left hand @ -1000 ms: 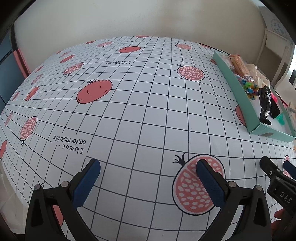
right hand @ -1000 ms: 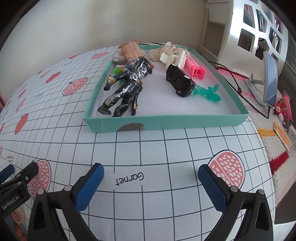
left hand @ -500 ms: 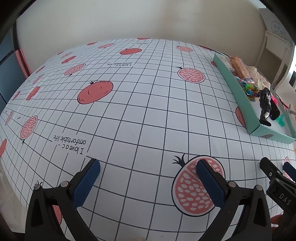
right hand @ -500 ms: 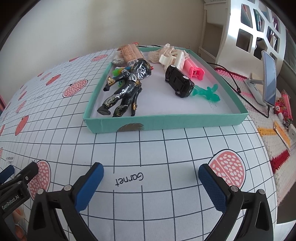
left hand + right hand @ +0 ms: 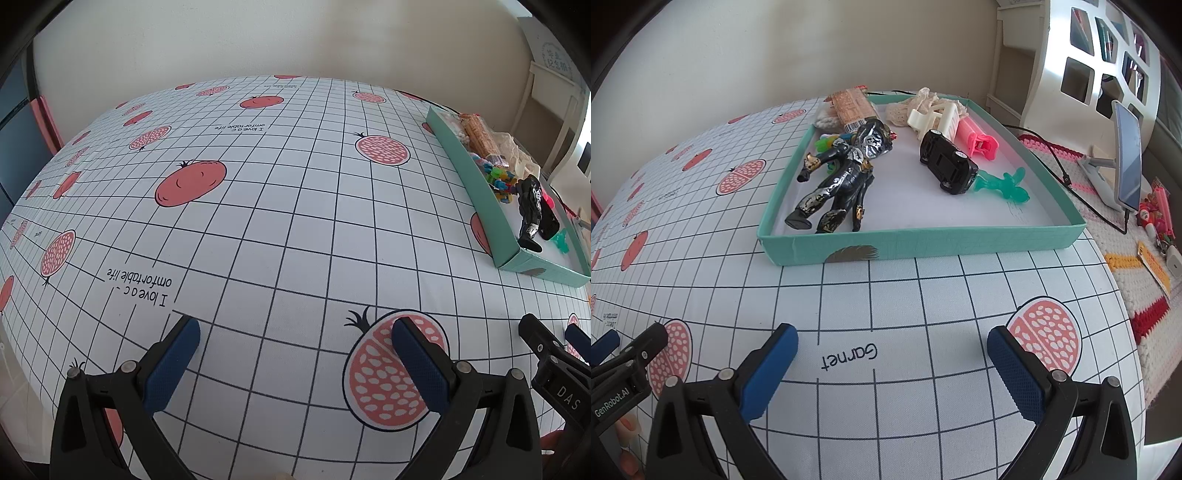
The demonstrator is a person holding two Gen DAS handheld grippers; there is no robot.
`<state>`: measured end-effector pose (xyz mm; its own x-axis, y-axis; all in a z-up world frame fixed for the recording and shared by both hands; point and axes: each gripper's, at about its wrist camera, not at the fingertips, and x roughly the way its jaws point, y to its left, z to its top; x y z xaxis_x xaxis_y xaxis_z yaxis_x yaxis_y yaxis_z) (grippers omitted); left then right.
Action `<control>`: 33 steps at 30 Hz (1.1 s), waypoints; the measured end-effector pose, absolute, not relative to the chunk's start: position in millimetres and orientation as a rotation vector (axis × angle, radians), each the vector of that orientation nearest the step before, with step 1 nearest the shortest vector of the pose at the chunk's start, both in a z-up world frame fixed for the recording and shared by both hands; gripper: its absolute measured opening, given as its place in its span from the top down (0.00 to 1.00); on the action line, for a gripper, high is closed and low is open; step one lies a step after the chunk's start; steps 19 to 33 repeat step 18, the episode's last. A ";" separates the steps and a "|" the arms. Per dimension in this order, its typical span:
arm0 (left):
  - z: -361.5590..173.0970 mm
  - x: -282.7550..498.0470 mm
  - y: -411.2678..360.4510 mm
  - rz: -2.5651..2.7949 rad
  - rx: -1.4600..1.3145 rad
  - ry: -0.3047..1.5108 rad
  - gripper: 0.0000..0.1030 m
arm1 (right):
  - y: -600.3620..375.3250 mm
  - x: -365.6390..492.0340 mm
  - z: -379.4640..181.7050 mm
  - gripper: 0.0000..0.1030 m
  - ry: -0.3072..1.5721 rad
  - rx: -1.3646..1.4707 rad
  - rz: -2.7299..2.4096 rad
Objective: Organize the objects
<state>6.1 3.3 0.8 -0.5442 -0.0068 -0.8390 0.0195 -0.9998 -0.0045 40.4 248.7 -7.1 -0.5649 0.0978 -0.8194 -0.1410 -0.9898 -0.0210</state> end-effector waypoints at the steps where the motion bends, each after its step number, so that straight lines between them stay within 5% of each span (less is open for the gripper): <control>1: 0.8 6.2 3.4 -2.747 1.492 0.021 0.00 | 248.7 40.4 -7.1 0.00 0.070 -1.391 2.665; 33: 0.6 5.6 2.0 -2.749 1.494 0.019 0.00 | 248.9 40.4 -6.4 0.00 0.069 -1.392 2.666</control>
